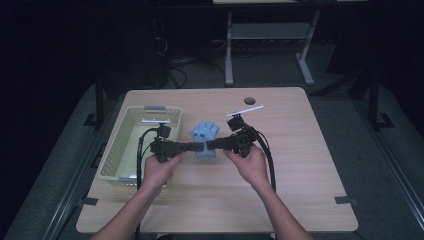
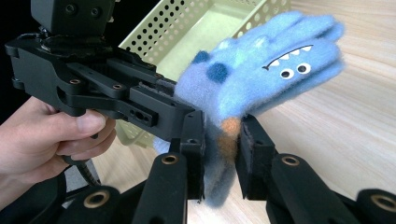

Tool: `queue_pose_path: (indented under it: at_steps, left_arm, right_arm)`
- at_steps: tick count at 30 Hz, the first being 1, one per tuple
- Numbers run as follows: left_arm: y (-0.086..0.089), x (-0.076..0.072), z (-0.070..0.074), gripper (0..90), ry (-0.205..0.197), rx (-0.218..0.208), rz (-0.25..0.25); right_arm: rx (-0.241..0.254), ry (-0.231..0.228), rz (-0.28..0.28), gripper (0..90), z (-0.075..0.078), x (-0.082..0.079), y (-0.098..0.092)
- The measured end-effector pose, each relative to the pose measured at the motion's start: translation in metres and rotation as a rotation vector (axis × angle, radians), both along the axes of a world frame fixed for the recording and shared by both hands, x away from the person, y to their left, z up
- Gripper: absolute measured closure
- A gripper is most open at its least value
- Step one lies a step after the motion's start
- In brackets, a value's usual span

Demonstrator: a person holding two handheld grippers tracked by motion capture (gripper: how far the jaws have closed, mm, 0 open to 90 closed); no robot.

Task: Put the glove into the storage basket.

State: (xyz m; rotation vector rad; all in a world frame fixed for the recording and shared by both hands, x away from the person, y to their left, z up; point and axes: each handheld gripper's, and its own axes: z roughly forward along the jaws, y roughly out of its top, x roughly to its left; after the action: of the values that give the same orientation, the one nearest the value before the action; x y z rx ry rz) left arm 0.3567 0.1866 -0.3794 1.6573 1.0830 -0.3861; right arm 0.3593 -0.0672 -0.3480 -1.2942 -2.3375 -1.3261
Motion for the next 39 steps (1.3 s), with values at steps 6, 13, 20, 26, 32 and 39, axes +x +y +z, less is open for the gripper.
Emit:
queue_pose_path:
  at_steps: [6,13,20,26,32,39]
  left_arm:
    - [0.009,0.0,0.004,71.4,-0.008,0.004,0.003]
    - [0.02,0.0,0.011,71.5,-0.019,0.004,0.015]
    - [0.03,0.002,0.017,71.6,-0.027,0.007,0.022]
    - [0.037,0.002,0.019,71.8,-0.026,0.004,0.025]
    - [0.046,0.004,0.022,72.1,-0.04,0.01,0.026]
    - [0.059,0.003,0.024,72.1,-0.034,0.01,0.035]
  right_arm:
    - [0.004,-0.002,0.013,74.4,0.003,0.002,0.009]
    - [0.013,-0.005,0.022,74.4,0.009,0.005,0.019]
    - [0.026,-0.009,0.03,74.4,0.013,0.008,0.028]
    - [0.041,-0.011,0.036,74.4,0.014,0.01,0.034]
    - [0.034,-0.019,0.046,74.4,0.018,0.013,0.042]
    - [0.036,-0.022,0.07,74.4,0.02,0.017,0.057]
